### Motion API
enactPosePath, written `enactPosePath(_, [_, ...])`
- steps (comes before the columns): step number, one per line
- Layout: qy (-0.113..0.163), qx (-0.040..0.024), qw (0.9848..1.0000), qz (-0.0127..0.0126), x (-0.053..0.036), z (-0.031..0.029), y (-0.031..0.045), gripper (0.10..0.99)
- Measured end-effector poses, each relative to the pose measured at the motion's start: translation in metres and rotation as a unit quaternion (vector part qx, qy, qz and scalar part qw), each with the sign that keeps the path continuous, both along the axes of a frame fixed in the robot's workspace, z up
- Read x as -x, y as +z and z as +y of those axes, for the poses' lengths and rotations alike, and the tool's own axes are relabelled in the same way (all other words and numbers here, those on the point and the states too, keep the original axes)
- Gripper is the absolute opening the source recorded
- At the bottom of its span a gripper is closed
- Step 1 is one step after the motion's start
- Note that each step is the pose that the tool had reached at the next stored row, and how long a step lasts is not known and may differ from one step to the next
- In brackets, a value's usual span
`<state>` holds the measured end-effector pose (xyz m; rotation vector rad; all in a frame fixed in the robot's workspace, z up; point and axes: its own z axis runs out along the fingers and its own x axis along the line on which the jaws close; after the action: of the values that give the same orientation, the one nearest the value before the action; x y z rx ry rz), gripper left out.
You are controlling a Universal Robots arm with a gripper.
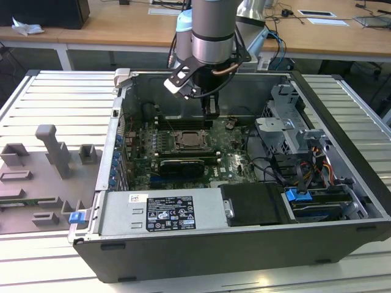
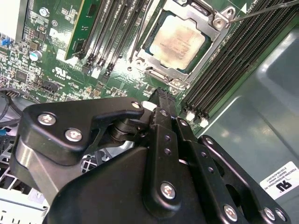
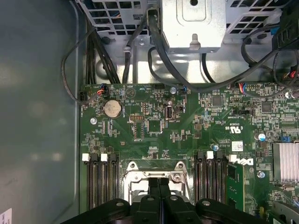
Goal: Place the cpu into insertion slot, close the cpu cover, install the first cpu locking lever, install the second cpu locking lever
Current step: 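Close the cpu cover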
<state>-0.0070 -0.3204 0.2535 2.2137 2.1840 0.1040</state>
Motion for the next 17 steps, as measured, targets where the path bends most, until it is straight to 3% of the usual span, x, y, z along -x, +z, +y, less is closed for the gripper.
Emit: enactPosePath(17, [0.000,0.0000,1.0000,0.0000,0.0103,0.0000,-0.0001,0.106])
